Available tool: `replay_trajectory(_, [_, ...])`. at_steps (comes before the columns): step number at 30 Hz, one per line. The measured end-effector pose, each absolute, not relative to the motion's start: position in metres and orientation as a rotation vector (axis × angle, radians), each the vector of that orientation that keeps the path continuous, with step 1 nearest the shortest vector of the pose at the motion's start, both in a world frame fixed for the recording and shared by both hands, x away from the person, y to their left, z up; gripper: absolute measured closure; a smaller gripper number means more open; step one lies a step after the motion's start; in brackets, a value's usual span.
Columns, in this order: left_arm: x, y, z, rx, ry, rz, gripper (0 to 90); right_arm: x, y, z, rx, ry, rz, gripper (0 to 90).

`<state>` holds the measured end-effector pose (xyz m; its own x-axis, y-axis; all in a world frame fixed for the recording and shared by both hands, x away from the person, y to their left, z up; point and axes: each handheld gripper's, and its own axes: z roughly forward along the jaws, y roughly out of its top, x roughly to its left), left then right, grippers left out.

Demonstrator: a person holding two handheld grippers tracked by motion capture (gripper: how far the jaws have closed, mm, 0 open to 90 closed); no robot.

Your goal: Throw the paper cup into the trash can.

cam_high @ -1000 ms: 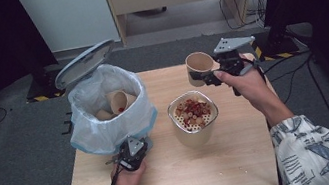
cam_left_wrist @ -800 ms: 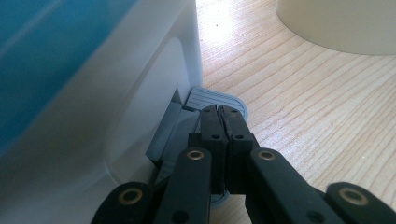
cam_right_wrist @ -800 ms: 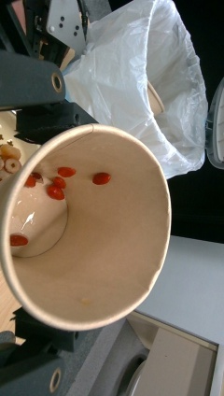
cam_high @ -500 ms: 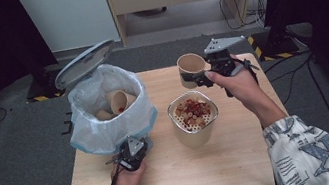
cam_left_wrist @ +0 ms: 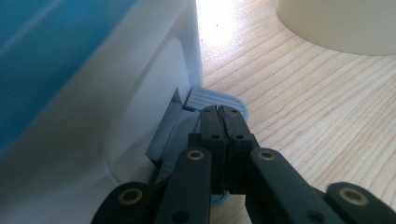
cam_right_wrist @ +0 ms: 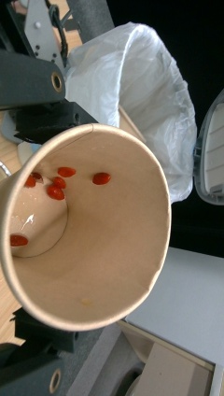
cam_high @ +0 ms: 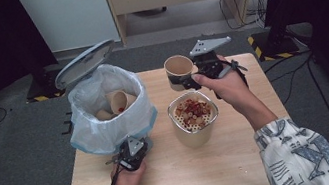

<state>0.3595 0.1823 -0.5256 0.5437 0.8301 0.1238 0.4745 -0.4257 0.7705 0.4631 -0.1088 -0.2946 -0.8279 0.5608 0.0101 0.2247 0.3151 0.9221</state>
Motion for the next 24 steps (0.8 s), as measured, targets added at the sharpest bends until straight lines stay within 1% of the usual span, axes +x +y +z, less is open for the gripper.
replay_trajectory(13, [0.359,0.182,-0.526,2.083,1.049,0.657,88.2,0.46,-0.078,-0.288,0.677,2.303,1.542,29.5])
replay_trajectory(24, [0.359,0.182,-0.526,2.086,1.048,0.658,88.2,0.458,-0.062,-0.287,0.677,2.317,1.563,29.5])
